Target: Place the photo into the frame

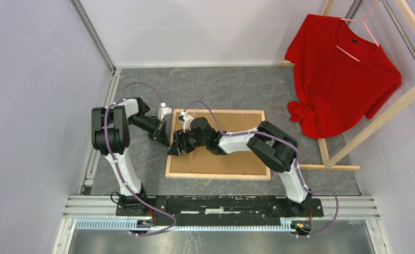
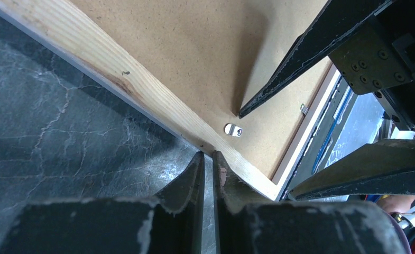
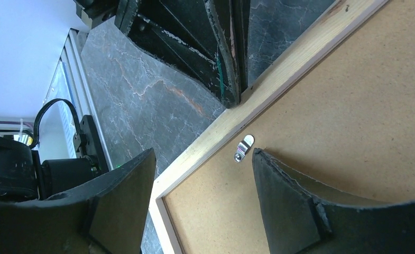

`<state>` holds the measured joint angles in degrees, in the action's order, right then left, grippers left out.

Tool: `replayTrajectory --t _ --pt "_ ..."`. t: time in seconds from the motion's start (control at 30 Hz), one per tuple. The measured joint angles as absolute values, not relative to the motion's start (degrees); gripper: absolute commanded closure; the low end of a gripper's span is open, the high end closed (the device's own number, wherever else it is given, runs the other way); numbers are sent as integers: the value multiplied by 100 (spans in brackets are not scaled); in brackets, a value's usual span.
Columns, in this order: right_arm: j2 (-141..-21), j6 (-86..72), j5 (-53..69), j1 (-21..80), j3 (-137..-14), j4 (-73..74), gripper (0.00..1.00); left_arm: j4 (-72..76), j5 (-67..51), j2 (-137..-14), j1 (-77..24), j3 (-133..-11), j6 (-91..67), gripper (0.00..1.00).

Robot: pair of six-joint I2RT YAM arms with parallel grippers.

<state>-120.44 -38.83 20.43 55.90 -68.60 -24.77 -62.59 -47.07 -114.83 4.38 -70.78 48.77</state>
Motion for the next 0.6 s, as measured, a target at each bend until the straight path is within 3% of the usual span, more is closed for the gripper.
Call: replayTrajectory --t 0.6 --pt "-12175 -4060 2165 5621 -6921 -2655 28 -6272 -4707 -11483 438 -7087 4877 87"
